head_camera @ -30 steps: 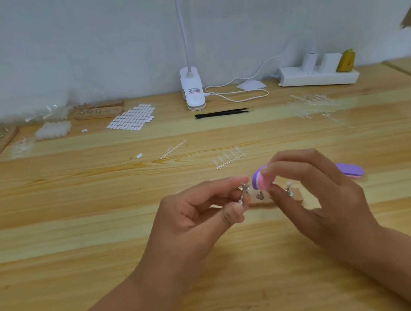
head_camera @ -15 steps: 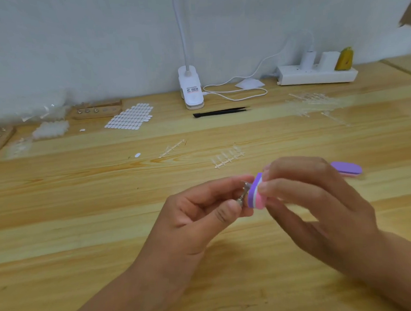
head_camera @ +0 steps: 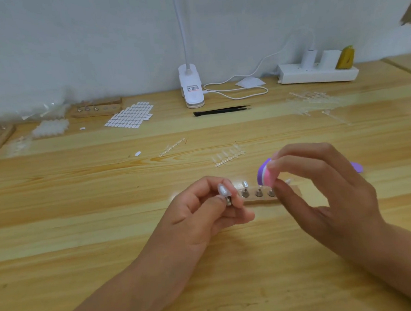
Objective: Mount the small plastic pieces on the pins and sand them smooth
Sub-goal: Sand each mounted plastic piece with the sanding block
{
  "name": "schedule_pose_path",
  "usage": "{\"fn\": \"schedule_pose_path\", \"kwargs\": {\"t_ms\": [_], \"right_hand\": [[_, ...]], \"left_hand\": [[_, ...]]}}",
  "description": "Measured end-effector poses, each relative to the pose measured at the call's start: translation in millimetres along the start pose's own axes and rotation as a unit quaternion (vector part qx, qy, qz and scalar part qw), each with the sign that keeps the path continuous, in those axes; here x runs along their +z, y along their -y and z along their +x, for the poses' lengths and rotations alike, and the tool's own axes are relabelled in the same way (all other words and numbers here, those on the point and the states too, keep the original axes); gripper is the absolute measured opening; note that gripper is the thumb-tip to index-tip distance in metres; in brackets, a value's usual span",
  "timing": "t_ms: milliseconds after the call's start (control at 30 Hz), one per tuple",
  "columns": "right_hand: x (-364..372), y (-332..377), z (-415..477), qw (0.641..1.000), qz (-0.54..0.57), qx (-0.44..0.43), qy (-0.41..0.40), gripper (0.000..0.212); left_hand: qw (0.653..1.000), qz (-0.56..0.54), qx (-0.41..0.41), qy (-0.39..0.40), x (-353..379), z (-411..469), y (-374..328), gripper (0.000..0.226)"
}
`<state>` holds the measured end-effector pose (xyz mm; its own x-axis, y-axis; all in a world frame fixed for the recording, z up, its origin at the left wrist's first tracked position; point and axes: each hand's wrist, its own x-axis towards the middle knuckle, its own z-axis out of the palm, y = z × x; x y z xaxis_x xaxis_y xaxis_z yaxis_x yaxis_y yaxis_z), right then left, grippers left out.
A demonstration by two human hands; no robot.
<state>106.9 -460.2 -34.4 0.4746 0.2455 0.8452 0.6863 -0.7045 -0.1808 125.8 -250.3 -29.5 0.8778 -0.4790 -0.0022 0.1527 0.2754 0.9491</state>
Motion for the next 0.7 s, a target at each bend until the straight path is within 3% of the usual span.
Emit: {"fn": "schedule_pose_path", "kwargs": {"t_ms": [200, 333, 467, 600, 700], "right_hand": [[7, 19, -1, 0.998, 0.053, -0.033, 0.025, 0.026], [5, 17, -2, 0.997, 0.011, -0.047, 0.058, 0.032], [-1, 9, 2, 0.999, -0.008, -0.012, 0.033, 0.024], [3, 23, -2, 0.997, 0.037, -0.061, 0.038, 0.030], [1, 12, -4, 0.997, -0.003, -0.059, 0.057, 0.027]], "left_hand": [[0.999, 0.041, 0.028, -0.006, 5, -4, -2, 0.008], [0.997, 0.063, 0.049, -0.011, 5, -5, -5, 0.007], [0.997, 0.058, 0.054, -0.020, 4, -4, -4, 0.015], [0.995, 0.076, 0.057, -0.014, 6, -6, -4, 0.018], [0.996, 0.073, 0.058, -0.014, 4, -5, -3, 0.015]]}}
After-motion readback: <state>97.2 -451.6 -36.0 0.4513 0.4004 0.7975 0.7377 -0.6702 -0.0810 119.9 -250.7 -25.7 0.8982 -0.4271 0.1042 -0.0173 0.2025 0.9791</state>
